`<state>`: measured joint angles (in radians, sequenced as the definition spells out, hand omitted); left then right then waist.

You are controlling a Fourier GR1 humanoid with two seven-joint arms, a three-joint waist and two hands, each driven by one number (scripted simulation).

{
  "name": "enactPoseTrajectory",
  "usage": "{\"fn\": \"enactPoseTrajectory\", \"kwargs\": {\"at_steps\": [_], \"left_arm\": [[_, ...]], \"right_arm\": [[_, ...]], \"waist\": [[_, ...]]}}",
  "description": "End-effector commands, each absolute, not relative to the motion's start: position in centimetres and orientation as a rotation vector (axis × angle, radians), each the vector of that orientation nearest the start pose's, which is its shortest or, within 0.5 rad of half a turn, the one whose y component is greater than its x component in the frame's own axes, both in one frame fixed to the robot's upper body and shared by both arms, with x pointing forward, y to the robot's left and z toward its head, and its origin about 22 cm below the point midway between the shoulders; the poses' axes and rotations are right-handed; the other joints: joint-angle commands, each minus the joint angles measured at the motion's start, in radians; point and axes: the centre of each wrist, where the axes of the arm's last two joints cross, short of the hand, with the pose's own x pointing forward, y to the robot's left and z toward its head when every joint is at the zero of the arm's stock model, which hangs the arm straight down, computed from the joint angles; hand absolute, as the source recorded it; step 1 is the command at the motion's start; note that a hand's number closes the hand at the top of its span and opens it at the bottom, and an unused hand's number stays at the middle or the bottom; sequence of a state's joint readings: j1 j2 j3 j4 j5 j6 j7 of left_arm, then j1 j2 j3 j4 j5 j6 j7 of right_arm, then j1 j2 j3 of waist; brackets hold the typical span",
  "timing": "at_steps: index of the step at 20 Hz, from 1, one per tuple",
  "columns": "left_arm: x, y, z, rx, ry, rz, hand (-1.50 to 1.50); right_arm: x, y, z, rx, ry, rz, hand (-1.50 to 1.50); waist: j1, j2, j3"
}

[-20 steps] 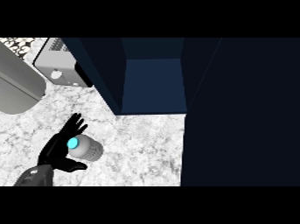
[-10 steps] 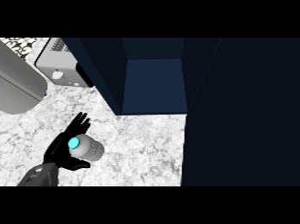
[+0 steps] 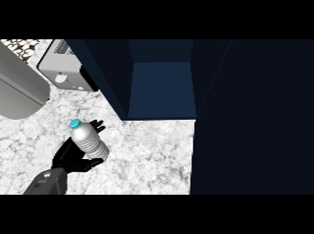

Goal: Pick up the bottled water, place it into the cabinet and close the cabinet

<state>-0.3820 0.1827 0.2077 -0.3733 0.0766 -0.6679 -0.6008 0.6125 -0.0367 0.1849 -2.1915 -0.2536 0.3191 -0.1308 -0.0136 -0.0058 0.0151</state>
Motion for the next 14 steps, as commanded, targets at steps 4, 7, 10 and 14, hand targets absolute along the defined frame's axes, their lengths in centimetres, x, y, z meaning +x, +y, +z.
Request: {"fn": "enactPoseTrajectory", "kwargs": {"at_steps": [4,7,10,14], "left_arm": [[25.5,27.6,-15.6,-0.778,-1.332,0.007,1.5],[25.4,25.6,-16.0,-0.792,-1.325,0.04,1.5],[24.8,25.9,-16.0,-0.783,-1.345,-0.002,1.5],[24.3,26.9,-16.0,-0.687,-1.425,0.053,1.5]], "right_arm": [[9.6,-24.2,5.5,0.412,-1.805,-0.026,-1.5],[10.2,-24.5,5.0,0.383,-1.797,0.001,-1.5],[9.5,-23.0,5.6,0.389,-1.787,-0.013,-1.5],[10.5,-23.9,4.7,0.394,-1.8,-0.026,-1.5]], "waist": [[-0.012,0.01,-0.017],[-0.003,0.009,-0.016],[0.0,0.006,-0.016],[0.007,0.006,-0.016]]}}
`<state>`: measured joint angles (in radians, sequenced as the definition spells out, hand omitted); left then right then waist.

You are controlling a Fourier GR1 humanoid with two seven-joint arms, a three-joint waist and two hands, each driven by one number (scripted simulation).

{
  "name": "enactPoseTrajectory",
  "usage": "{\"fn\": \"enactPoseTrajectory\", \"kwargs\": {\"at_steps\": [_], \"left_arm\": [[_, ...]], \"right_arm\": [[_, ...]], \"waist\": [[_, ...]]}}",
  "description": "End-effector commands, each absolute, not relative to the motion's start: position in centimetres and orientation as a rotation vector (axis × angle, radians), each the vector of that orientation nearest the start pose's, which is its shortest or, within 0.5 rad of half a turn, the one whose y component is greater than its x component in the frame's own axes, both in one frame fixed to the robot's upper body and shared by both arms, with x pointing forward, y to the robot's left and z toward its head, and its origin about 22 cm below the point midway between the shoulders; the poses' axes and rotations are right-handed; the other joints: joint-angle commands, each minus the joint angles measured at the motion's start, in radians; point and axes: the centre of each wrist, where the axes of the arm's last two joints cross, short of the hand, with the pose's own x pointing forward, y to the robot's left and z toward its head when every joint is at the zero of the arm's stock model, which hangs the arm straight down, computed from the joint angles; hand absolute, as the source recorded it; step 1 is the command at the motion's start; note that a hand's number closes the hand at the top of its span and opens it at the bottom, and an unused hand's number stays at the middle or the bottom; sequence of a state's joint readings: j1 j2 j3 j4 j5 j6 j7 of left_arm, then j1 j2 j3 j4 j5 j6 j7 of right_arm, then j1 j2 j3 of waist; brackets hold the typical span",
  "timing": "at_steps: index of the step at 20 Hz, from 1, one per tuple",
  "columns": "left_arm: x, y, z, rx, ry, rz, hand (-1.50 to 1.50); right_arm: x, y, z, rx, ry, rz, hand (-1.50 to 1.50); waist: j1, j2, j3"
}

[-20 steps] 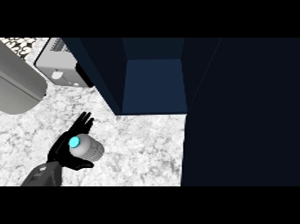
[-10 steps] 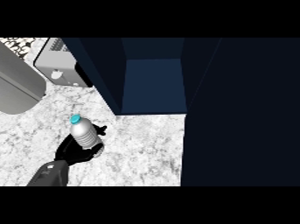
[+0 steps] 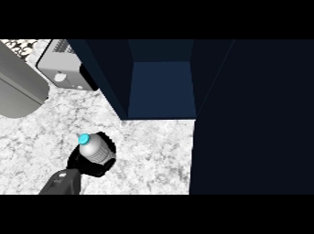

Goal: Pick up the bottled water, place it into the cabinet and close the cabinet

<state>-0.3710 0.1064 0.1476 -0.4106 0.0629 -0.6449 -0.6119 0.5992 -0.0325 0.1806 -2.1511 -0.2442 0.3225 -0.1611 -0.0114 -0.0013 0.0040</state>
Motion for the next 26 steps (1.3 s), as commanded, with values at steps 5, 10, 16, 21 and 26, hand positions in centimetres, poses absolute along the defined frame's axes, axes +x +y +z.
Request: {"fn": "enactPoseTrajectory", "kwargs": {"at_steps": [5,10,16,21,26], "left_arm": [[23.3,30.9,-15.8,-0.396,-1.549,0.339,1.5],[23.7,30.6,-15.4,-0.461,-1.569,0.439,1.5],[24.6,30.2,-14.9,-0.506,-1.543,0.432,1.5],[26.1,28.5,-11.6,-0.516,-1.541,0.412,1.5],[25.2,25.7,-9.6,-0.531,-1.55,0.345,1.5]], "right_arm": [[10.8,-23.6,5.5,0.374,-1.814,-0.01,-1.5],[10.7,-23.9,4.6,0.38,-1.788,-0.042,-1.5],[11.8,-24.0,5.6,0.41,-1.793,-0.021,-1.5],[10.9,-21.9,4.9,0.4,-1.797,-0.015,-1.5],[10.6,-24.5,5.7,0.414,-1.774,0.006,-1.5]], "waist": [[0.014,0.004,-0.006],[0.01,0.0,-0.004],[0.006,0.002,-0.004],[0.015,-0.003,-0.003],[0.016,-0.003,-0.003]]}}
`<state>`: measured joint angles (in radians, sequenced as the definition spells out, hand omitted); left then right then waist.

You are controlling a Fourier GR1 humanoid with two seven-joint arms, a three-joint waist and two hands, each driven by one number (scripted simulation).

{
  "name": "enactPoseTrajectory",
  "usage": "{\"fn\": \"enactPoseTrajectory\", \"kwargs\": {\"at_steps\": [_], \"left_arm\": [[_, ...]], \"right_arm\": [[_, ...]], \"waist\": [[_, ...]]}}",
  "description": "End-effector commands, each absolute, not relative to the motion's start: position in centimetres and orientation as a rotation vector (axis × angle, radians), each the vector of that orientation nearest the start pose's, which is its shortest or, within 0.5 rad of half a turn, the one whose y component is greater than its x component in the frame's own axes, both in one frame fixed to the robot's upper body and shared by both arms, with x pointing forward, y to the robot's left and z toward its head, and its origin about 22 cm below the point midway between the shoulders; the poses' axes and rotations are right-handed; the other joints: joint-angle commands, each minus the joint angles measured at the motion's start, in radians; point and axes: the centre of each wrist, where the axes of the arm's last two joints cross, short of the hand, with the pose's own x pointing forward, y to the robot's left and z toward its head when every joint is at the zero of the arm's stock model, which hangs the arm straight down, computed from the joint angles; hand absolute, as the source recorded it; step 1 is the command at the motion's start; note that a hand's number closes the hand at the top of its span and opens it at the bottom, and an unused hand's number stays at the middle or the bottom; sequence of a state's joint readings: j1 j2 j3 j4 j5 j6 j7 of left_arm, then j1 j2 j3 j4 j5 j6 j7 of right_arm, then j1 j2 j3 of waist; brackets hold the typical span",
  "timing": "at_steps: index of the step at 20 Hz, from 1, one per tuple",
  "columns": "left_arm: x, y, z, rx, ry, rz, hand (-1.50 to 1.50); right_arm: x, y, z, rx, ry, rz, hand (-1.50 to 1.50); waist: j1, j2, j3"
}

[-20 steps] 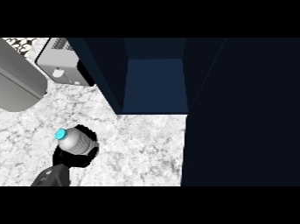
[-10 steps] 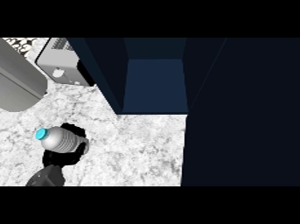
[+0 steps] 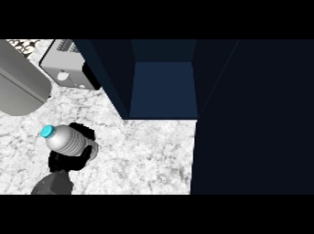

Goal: Pick up the bottled water, place it into the cabinet and close the cabinet

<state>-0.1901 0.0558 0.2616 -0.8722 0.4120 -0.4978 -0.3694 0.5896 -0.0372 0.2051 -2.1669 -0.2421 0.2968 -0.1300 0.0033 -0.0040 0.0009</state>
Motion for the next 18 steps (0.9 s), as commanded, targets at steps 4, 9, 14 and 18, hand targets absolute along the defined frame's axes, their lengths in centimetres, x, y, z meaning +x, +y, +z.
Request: {"fn": "enactPoseTrajectory", "kwargs": {"at_steps": [4,9,14,18], "left_arm": [[26.7,22.8,-7.3,-0.539,-1.566,0.296,1.5],[26.8,21.6,-4.3,-0.515,-1.648,0.252,1.5],[29.2,17.3,0.6,-0.482,-1.652,0.237,1.5],[31.6,15.0,2.1,-0.453,-1.657,0.178,1.5]], "right_arm": [[9.6,-23.2,5.6,0.446,-1.774,0.008,-1.5],[9.5,-22.3,5.6,0.445,-1.771,-0.023,-1.5],[9.7,-22.2,4.1,0.449,-1.767,-0.019,-1.5],[10.1,-21.9,4.2,0.442,-1.763,-0.005,-1.5]], "waist": [[-0.009,0.001,0.0],[-0.008,0.002,-0.001],[-0.012,0.001,-0.001],[-0.016,0.004,-0.001]]}}
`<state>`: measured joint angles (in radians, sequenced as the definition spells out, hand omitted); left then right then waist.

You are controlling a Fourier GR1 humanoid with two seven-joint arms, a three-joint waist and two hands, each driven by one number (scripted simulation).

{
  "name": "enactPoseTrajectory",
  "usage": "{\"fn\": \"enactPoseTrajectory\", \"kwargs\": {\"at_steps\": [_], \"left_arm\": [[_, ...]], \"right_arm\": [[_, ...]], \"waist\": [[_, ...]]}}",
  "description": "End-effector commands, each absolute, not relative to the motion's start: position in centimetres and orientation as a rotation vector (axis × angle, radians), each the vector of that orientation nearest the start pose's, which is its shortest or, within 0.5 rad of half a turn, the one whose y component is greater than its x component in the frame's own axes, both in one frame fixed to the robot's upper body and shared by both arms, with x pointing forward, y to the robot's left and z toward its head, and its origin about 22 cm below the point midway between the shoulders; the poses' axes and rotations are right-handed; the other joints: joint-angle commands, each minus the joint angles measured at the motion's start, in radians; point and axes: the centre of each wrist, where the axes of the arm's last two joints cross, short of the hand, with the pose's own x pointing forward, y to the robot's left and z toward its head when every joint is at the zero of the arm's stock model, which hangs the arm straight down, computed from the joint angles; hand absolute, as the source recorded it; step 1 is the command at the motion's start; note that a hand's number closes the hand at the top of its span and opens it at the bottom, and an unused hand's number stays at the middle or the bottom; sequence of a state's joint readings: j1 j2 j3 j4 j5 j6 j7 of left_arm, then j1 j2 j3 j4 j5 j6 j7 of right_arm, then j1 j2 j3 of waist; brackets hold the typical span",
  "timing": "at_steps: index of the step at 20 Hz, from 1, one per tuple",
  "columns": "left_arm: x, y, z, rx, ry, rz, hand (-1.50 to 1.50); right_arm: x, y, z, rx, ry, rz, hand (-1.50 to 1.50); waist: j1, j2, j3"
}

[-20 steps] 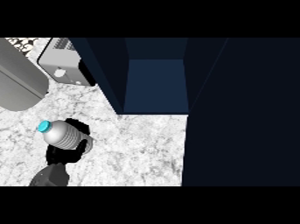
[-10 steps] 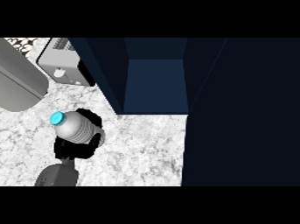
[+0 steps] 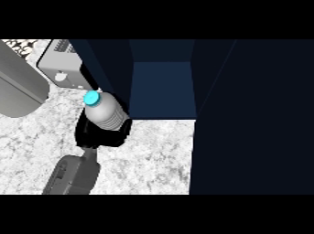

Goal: Pick up the bottled water, place it into the cabinet and close the cabinet

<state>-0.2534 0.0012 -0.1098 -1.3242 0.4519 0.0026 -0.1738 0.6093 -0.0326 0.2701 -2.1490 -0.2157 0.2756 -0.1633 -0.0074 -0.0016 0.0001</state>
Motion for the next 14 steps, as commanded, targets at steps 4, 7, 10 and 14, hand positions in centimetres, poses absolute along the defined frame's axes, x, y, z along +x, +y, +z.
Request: {"fn": "enactPoseTrajectory", "kwargs": {"at_steps": [4,7,10,14], "left_arm": [[32.8,12.6,4.0,-0.402,-1.664,0.15,1.5],[35.3,11.4,5.1,-0.304,-1.739,0.102,1.5],[35.5,9.8,5.9,-0.245,-1.736,0.063,1.5],[36.8,8.9,7.4,-0.165,-1.756,0.048,1.5]], "right_arm": [[9.7,-21.7,6.8,0.45,-1.765,-0.011,-1.5],[11.1,-21.8,4.3,0.453,-1.767,-0.007,-1.5],[10.5,-22.4,4.7,0.466,-1.771,-0.022,-1.5],[11.0,-21.3,4.5,0.45,-1.768,-0.022,-1.5]], "waist": [[-0.005,0.001,0.0],[-0.016,0.005,0.0],[-0.019,0.004,0.0],[-0.032,0.008,0.0]]}}
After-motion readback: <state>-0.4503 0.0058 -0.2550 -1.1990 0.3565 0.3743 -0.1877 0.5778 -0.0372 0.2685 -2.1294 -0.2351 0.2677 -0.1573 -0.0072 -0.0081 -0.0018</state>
